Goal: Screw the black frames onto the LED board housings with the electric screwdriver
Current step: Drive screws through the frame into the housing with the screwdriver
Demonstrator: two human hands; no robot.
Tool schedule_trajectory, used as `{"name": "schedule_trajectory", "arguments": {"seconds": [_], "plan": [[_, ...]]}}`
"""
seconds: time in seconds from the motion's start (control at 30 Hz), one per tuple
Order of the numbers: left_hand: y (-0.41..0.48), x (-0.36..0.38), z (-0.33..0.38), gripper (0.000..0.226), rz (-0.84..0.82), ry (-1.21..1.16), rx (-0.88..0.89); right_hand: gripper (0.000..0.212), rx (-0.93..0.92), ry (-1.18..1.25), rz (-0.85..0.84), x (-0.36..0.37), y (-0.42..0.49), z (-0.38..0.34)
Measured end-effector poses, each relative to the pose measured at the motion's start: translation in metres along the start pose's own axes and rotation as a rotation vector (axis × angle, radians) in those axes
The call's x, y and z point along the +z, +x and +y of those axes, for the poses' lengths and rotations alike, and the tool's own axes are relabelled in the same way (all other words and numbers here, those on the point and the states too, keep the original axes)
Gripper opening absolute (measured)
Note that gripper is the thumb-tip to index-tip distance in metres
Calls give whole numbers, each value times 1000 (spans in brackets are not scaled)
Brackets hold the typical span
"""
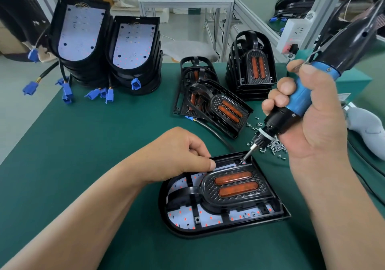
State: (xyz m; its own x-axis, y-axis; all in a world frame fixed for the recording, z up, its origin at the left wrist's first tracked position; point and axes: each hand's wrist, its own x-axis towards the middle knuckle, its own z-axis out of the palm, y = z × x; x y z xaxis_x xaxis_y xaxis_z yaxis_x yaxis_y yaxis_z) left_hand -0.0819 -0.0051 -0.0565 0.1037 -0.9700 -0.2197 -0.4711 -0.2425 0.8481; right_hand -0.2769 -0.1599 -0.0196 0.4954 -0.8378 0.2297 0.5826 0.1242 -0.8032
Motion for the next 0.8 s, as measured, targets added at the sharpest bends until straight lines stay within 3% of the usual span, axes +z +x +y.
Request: {"name": "schedule_trajectory", "arguments": {"seconds": [0.33,0.8], "plan": [[1,6,1,18,42,77,22,17,-6,-42,-164,4,-4,0],[4,10,-6,16,82,93,52,11,17,-84,-211,13,-5,-3]]}}
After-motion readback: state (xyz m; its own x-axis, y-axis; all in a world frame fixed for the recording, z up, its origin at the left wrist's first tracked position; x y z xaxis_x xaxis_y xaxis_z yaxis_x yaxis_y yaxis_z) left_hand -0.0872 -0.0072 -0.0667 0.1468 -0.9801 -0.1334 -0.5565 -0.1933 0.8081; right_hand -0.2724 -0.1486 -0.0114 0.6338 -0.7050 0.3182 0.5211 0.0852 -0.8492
